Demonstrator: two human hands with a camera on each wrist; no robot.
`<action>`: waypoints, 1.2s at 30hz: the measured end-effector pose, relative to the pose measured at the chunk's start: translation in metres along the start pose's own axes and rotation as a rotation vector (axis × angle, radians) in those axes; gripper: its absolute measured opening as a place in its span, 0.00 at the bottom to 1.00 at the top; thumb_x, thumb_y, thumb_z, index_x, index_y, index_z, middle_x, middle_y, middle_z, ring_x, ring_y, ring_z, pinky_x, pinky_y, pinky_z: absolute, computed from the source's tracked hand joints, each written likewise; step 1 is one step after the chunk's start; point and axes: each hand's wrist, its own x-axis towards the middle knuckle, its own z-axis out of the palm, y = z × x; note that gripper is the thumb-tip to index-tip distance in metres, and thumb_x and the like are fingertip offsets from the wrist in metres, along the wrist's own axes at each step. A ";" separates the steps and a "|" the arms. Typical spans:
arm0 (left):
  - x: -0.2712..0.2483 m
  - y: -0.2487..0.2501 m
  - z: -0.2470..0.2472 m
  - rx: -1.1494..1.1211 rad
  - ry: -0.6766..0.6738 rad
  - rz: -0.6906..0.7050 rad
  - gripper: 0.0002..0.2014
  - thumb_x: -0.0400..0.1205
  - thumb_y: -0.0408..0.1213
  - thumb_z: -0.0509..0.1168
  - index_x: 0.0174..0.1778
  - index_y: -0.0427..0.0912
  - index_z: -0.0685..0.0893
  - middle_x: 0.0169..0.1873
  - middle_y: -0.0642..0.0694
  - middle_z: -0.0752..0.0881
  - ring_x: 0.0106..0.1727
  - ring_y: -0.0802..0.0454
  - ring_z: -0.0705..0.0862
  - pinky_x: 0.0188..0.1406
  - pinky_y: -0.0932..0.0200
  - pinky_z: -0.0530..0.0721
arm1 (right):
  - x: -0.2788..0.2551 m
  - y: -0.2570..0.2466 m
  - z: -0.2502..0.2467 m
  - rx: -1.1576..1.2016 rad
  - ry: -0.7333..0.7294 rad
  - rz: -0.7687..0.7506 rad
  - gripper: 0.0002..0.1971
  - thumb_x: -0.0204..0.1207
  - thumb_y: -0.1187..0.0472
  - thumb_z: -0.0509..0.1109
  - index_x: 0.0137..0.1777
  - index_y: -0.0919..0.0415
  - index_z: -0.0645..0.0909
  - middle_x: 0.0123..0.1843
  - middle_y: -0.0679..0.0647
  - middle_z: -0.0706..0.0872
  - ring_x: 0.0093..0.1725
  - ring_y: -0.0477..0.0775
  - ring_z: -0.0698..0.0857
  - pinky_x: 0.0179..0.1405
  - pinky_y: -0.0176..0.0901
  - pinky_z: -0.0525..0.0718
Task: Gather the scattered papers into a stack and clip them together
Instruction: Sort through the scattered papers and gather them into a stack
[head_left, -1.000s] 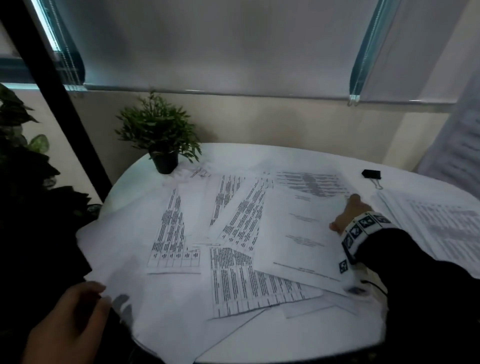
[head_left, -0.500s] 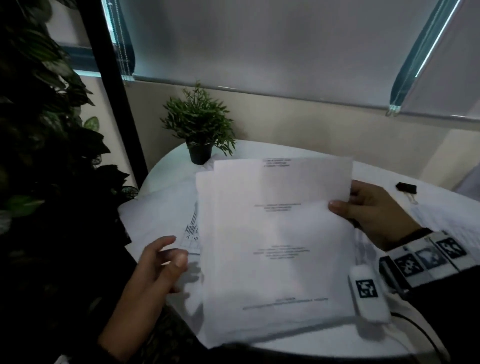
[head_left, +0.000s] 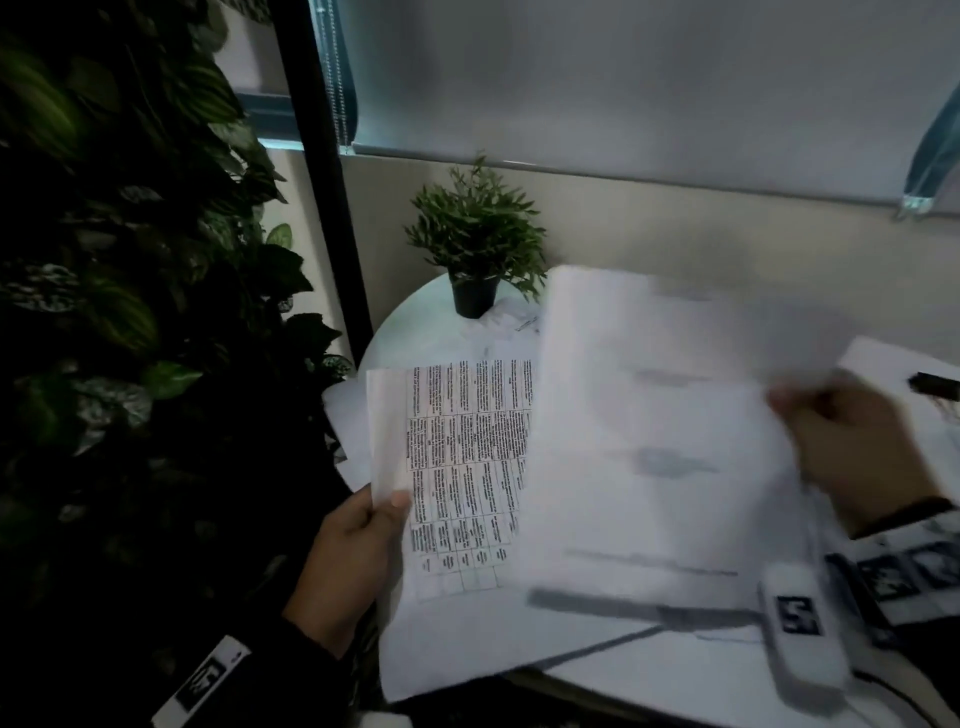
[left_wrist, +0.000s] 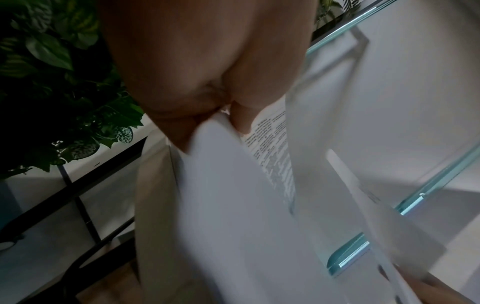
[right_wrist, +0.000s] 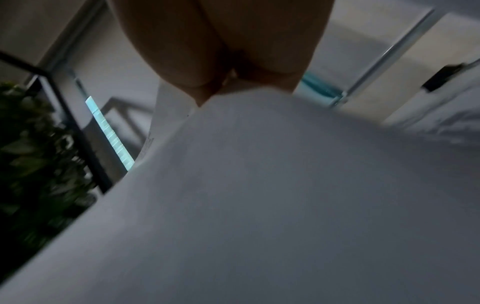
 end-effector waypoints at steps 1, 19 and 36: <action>-0.004 0.003 0.004 -0.021 -0.030 -0.010 0.11 0.85 0.34 0.59 0.51 0.37 0.87 0.46 0.40 0.92 0.52 0.39 0.89 0.60 0.39 0.83 | -0.008 -0.005 0.017 -0.070 -0.028 -0.018 0.03 0.78 0.60 0.70 0.44 0.56 0.83 0.38 0.52 0.86 0.37 0.51 0.83 0.39 0.39 0.80; 0.027 -0.017 -0.027 0.289 0.210 0.126 0.20 0.76 0.18 0.66 0.62 0.40 0.78 0.54 0.35 0.85 0.57 0.32 0.84 0.59 0.38 0.80 | -0.010 0.010 0.026 -1.106 -0.904 0.279 0.62 0.61 0.62 0.74 0.80 0.42 0.28 0.85 0.58 0.43 0.81 0.60 0.61 0.66 0.56 0.79; 0.018 -0.020 -0.017 0.091 0.100 0.023 0.22 0.78 0.17 0.54 0.55 0.43 0.86 0.54 0.50 0.87 0.56 0.46 0.84 0.50 0.55 0.77 | -0.021 -0.041 0.033 -1.134 -0.491 -0.010 0.22 0.82 0.60 0.56 0.76 0.55 0.65 0.67 0.59 0.80 0.62 0.62 0.81 0.58 0.49 0.79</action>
